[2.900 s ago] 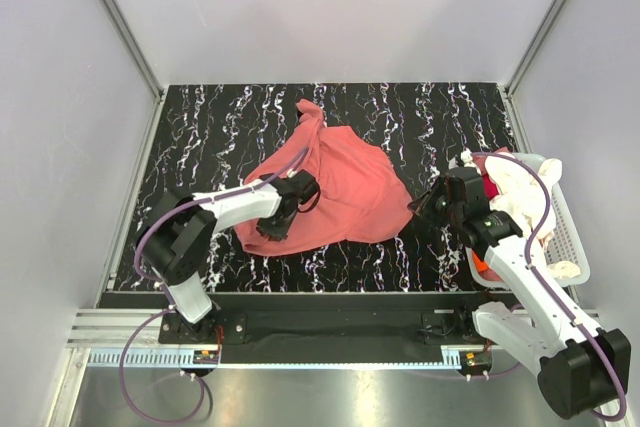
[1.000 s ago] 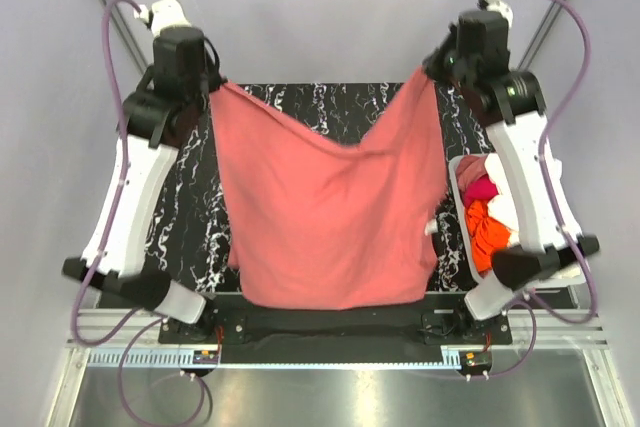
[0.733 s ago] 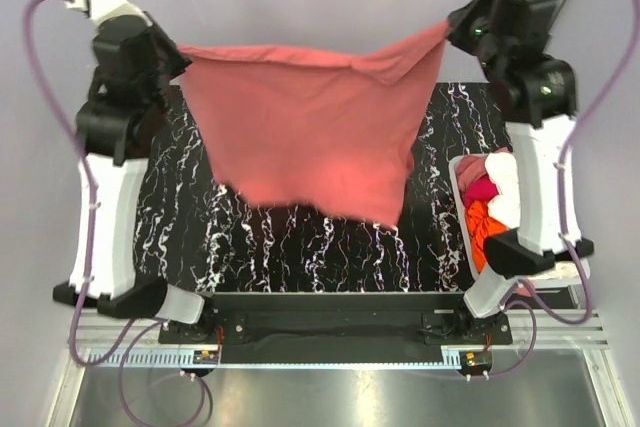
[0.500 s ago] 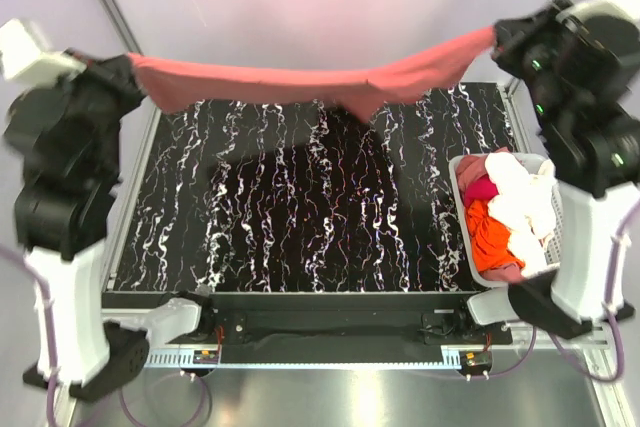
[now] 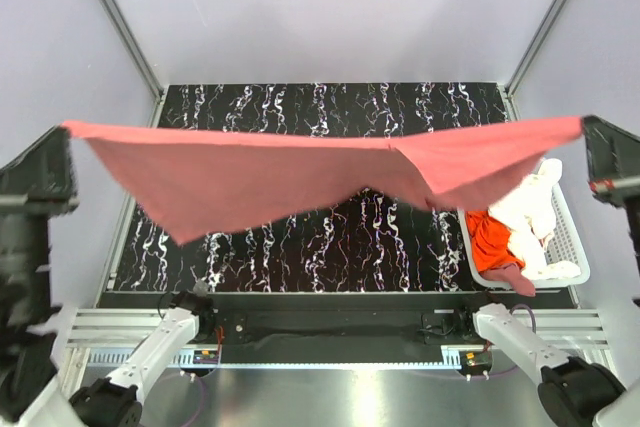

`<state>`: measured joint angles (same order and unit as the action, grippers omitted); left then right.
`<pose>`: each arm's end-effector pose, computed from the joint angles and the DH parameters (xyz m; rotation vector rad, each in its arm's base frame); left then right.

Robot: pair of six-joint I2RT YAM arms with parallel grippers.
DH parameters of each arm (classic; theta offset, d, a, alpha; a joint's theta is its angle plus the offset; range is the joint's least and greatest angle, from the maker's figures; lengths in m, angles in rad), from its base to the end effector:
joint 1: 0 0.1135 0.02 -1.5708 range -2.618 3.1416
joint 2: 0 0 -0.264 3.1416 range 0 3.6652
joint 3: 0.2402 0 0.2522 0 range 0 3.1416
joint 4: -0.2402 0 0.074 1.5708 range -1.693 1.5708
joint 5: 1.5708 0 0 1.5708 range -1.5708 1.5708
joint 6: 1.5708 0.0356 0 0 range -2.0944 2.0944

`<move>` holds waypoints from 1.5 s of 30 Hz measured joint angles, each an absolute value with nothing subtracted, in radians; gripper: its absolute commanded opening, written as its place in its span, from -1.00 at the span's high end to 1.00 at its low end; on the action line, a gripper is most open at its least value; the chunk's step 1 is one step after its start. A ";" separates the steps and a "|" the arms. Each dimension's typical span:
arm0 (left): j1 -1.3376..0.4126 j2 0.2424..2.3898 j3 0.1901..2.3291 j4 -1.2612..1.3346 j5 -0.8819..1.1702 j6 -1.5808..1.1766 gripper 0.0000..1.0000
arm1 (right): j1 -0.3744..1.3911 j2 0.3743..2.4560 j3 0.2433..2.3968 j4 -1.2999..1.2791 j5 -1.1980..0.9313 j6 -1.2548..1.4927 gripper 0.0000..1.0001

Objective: Fold and stack the t-shirts
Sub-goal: Flatten the tshirt out

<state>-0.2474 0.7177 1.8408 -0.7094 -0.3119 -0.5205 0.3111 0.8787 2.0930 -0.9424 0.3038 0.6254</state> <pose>-0.0246 0.0175 0.5773 -0.4343 1.1104 -0.4959 -0.0112 -0.0148 0.5962 0.4657 1.2520 0.5994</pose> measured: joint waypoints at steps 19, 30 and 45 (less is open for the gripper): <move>-0.228 1.116 1.731 -0.658 -0.467 -0.387 1.00 | 0.310 1.526 2.384 -0.831 0.289 0.477 1.00; 0.027 1.557 1.438 -0.502 -0.272 -0.384 1.00 | 0.269 1.786 1.704 -0.331 0.242 0.442 1.00; 0.210 2.235 1.806 -0.159 0.279 -0.540 1.00 | 0.114 2.516 2.331 -0.218 -0.018 0.581 1.00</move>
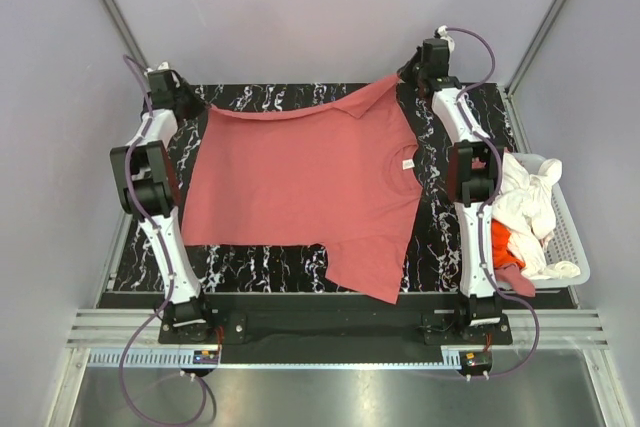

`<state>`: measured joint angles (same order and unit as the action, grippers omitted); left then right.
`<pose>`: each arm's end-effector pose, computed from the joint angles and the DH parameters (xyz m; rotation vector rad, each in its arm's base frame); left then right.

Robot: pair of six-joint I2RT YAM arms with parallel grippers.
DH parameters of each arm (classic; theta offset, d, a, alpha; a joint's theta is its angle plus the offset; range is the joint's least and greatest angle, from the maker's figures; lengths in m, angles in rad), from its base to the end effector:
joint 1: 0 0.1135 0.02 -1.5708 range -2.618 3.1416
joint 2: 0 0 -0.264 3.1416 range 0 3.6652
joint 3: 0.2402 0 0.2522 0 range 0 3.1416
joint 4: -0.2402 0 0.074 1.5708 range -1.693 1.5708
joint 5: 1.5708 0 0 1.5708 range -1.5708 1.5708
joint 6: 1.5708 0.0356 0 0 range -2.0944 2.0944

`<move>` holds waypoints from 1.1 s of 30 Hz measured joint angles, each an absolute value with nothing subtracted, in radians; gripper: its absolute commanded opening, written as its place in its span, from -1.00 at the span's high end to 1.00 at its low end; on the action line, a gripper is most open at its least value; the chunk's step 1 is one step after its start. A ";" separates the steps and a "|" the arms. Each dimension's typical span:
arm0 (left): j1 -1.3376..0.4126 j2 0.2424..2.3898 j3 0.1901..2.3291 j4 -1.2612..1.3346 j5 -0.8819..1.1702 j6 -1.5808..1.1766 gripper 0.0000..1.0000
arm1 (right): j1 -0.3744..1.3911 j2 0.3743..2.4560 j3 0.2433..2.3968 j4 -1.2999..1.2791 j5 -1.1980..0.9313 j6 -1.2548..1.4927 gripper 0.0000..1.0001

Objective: Fold and stack the t-shirts
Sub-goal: Flatten the tshirt out, then fold the tshirt

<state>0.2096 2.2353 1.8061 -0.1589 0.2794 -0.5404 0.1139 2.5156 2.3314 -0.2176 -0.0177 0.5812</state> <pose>0.5112 0.0987 0.2139 -0.6423 2.0771 -0.4917 0.5827 0.0673 0.2394 0.4523 1.9510 0.4679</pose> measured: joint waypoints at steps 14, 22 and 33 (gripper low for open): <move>0.296 2.249 1.832 -0.210 0.368 -0.545 1.00 | 0.091 2.203 1.937 -0.263 -0.100 0.644 1.00; 0.300 2.200 1.696 -0.270 0.344 -0.493 1.00 | 0.091 1.968 1.637 -0.274 -0.123 0.665 1.00; 0.304 2.055 1.496 -0.313 0.274 -0.441 1.00 | 0.091 1.888 1.354 -0.239 -0.145 0.683 1.00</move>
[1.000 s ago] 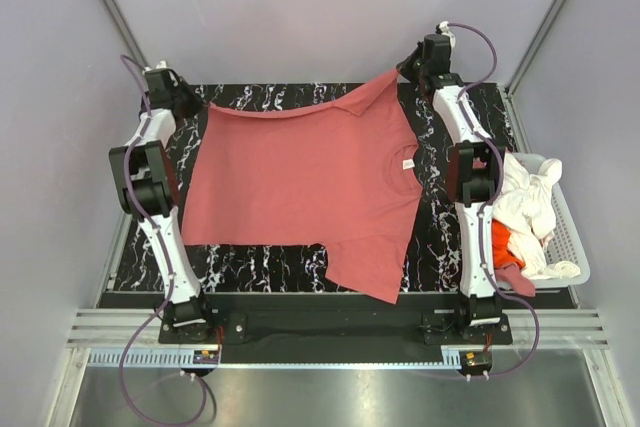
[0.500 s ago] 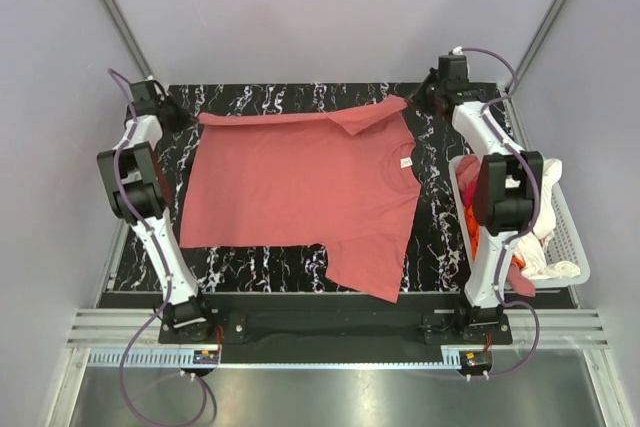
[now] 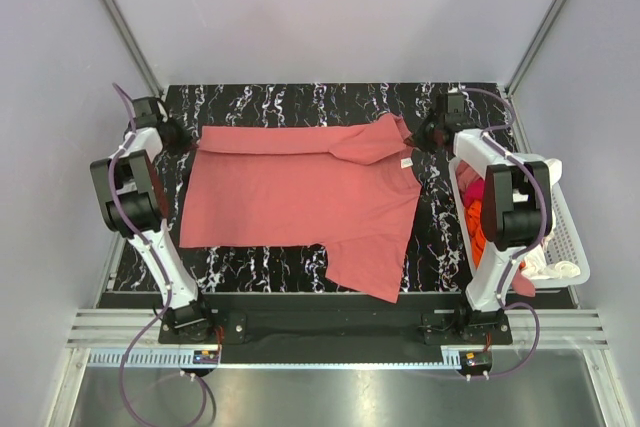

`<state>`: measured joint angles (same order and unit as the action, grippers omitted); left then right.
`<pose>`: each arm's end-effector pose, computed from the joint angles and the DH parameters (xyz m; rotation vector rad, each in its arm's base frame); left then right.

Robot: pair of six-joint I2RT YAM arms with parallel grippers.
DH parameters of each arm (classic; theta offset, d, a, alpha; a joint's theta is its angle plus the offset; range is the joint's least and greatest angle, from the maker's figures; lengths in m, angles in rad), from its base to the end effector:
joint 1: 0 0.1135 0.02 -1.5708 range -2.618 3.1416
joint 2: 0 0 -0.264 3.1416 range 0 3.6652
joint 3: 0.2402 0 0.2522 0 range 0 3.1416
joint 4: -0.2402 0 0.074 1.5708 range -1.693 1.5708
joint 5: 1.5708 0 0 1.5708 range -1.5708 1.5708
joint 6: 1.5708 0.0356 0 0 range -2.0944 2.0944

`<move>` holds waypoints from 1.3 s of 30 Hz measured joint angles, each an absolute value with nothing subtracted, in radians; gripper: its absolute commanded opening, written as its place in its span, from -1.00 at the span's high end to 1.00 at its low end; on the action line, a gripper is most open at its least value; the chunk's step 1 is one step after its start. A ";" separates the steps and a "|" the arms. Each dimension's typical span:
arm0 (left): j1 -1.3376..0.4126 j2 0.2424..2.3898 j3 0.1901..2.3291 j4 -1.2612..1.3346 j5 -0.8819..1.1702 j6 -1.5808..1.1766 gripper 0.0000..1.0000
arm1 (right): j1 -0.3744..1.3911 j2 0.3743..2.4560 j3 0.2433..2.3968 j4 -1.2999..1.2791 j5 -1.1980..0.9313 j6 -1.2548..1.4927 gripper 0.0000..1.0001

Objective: Fold and stack the t-shirts
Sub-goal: Fold the tshirt

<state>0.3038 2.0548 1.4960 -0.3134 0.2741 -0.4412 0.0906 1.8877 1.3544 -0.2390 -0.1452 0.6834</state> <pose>0.4342 0.1260 0.1853 -0.7723 2.3127 -0.3960 0.4198 0.0433 0.2153 0.6303 2.3159 0.5436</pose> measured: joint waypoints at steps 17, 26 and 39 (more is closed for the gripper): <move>0.304 2.034 1.457 -0.390 0.179 -0.429 1.00 | 0.085 1.756 1.290 -0.218 -0.215 0.712 1.00; 0.304 2.016 1.445 -0.424 0.134 -0.413 1.00 | 0.085 1.735 1.151 -0.207 -0.255 0.731 0.99; 0.307 2.014 1.434 -0.490 0.094 -0.389 0.32 | 0.084 1.723 1.110 -0.195 -0.287 0.730 1.00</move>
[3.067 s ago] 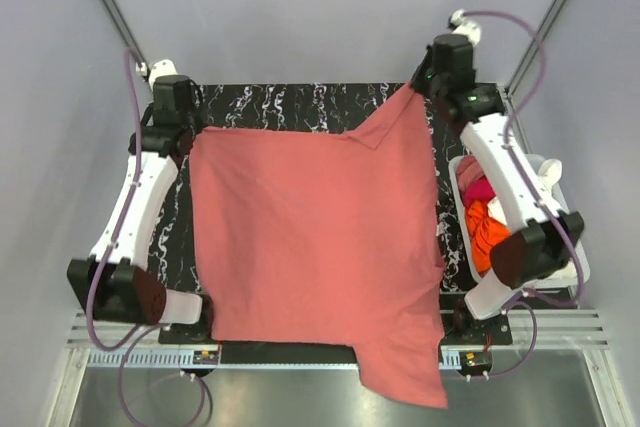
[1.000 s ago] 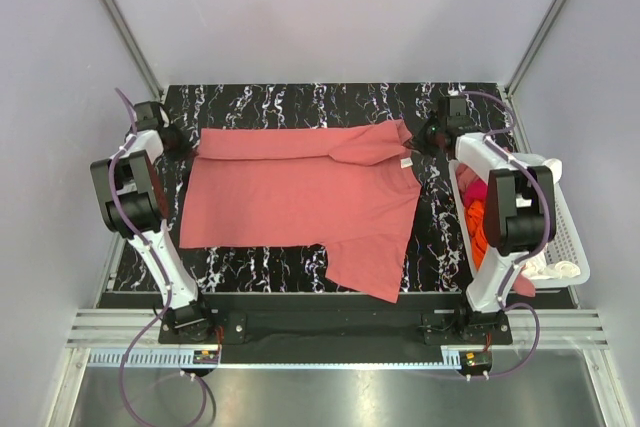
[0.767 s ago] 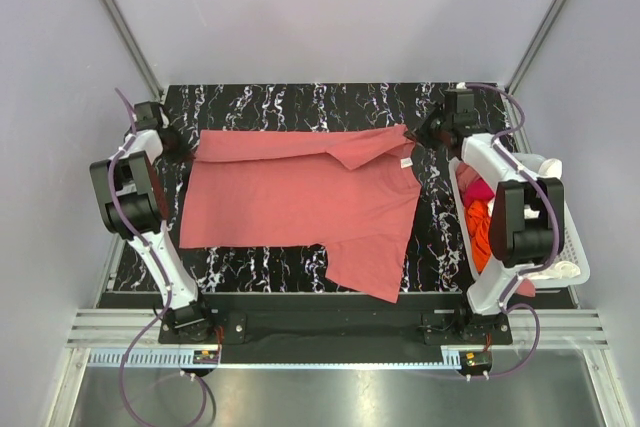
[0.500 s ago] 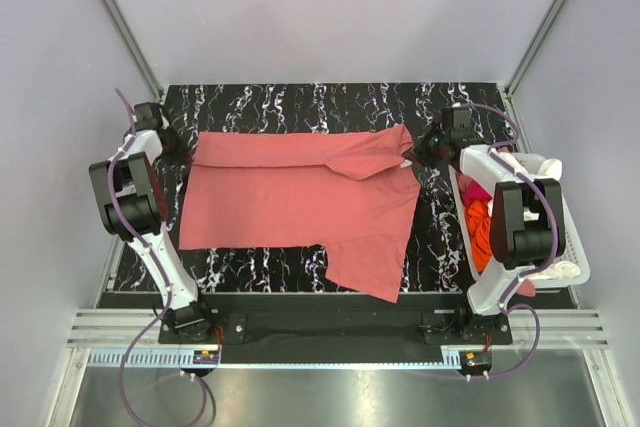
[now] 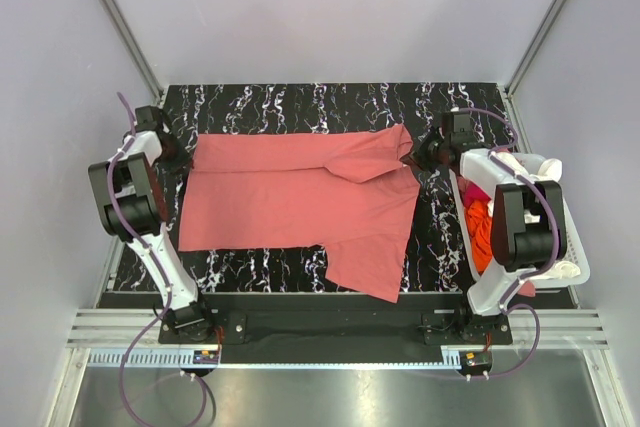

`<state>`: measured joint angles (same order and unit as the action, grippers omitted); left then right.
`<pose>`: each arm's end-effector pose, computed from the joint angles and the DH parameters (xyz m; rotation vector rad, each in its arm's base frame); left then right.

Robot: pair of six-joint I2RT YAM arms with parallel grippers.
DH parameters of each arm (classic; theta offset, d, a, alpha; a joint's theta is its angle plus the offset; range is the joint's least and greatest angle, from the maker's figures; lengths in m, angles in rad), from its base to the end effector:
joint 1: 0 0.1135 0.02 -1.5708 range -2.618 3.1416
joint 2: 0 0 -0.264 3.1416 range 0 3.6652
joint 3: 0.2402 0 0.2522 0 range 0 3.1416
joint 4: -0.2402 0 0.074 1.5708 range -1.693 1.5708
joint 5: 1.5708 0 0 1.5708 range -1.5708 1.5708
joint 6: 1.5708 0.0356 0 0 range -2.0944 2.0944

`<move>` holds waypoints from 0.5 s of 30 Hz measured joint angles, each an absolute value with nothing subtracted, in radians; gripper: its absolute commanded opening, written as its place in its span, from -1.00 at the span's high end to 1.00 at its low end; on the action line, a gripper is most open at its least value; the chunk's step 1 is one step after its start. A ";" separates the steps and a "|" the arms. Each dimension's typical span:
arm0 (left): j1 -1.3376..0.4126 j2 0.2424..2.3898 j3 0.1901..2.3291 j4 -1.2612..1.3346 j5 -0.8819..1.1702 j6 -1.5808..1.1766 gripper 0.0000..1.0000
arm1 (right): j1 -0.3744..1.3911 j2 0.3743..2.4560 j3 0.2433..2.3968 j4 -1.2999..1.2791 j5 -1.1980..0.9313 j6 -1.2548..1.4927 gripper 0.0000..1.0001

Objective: Fold and stack the t-shirts
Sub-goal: Fold the tshirt

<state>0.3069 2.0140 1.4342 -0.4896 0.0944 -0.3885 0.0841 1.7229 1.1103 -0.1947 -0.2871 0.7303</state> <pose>0.4048 0.1248 0.1720 -0.8697 2.4933 -0.1522 0.3675 0.0411 0.2046 0.6445 2.3734 0.7162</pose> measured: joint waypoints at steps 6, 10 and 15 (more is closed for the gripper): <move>0.308 1.951 1.429 -0.534 0.037 -0.393 0.18 | 0.106 1.700 1.095 -0.191 -0.305 0.737 1.00; 0.297 1.892 1.436 -0.527 0.094 -0.405 0.18 | 0.130 1.652 1.056 -0.189 -0.280 0.752 1.00; 0.241 1.914 1.478 -0.516 0.215 -0.414 0.21 | 0.136 1.581 1.037 -0.195 -0.249 0.773 1.00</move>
